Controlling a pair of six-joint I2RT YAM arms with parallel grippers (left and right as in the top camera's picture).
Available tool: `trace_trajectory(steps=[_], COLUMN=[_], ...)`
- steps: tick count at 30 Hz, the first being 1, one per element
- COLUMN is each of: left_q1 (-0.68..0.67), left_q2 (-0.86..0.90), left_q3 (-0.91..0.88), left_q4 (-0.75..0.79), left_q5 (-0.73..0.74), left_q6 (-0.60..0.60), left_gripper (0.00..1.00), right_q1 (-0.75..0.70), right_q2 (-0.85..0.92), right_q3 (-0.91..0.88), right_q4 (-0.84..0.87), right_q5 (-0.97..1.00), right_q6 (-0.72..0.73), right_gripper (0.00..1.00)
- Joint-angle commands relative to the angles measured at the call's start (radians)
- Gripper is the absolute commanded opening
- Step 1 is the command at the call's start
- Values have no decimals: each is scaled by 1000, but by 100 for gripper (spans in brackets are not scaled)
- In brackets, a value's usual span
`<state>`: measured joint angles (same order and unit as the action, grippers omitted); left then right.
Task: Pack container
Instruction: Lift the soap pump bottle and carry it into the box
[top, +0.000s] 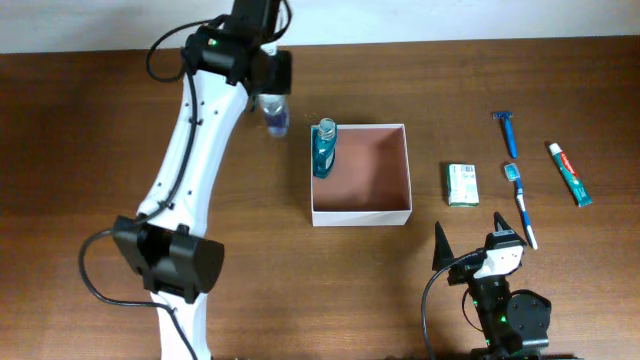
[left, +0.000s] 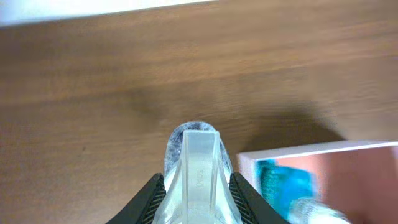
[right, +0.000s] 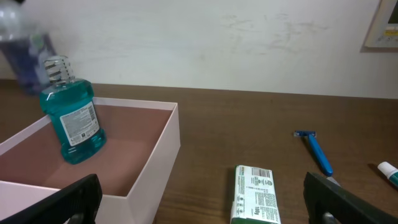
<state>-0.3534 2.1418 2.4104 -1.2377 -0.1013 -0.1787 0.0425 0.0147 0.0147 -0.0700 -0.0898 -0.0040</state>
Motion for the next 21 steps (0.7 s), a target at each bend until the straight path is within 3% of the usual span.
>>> trace_trajectory(steps=[1,11,21], left_q1=[-60,-255,-311], left_q2=[-10,-10,-10], left_q3=[115,189,189], left_q4=[-22,-56,-20], left_q5=[0,0,-87], left_q6=[16,-16,-18], left_gripper=[30,30,30], right_q1=[9,9,9], right_q2=[-11,-11,-11], right_q3=[-9,-9,-9], right_q4=[0,0,0], right_q5=[13,13,13], right_q6=[-4,-4,-4], right_gripper=[99,99,99])
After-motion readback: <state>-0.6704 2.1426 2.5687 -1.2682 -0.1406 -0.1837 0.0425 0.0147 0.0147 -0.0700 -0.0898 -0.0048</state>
